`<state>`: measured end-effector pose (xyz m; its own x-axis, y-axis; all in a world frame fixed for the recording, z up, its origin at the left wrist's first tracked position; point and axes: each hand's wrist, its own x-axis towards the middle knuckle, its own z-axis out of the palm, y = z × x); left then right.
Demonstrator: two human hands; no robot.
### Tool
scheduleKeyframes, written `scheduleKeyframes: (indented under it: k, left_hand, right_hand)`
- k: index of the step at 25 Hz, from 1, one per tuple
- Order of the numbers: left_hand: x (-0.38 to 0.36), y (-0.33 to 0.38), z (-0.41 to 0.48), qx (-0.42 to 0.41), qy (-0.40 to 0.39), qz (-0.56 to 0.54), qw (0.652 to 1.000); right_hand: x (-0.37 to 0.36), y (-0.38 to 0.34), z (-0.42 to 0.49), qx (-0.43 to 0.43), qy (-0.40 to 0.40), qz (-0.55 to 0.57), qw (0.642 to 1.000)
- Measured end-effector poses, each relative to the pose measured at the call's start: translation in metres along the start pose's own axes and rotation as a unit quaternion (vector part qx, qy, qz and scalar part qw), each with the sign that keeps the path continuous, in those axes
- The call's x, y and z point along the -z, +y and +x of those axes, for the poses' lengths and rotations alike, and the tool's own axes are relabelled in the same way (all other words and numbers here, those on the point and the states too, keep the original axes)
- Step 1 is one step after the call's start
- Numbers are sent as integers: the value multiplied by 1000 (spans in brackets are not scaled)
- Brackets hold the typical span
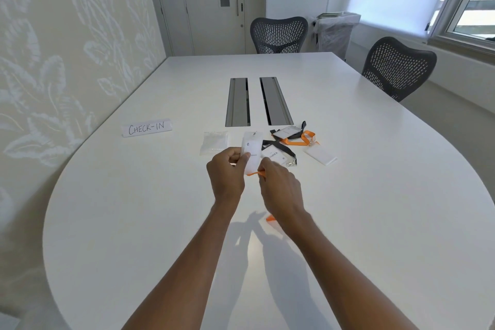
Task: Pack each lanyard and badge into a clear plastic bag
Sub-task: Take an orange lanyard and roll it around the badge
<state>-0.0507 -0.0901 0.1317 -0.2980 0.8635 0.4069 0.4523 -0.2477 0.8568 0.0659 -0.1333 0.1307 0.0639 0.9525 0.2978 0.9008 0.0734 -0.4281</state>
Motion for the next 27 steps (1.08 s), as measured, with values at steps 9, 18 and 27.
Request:
scheduleKeyframes:
  k: [9,18,27]
  left_hand:
    - [8,-25,-12,-58,-77,18,995]
    - [34,-34,-20,-2,-221,-83,972]
    - [56,-13,-19,186,-281,-425,840]
  right_hand:
    - [55,18,40,112,70,-27,991]
    - [63,45,73,138,82,58,985]
    - [11,71,52,40,-138,494,858]
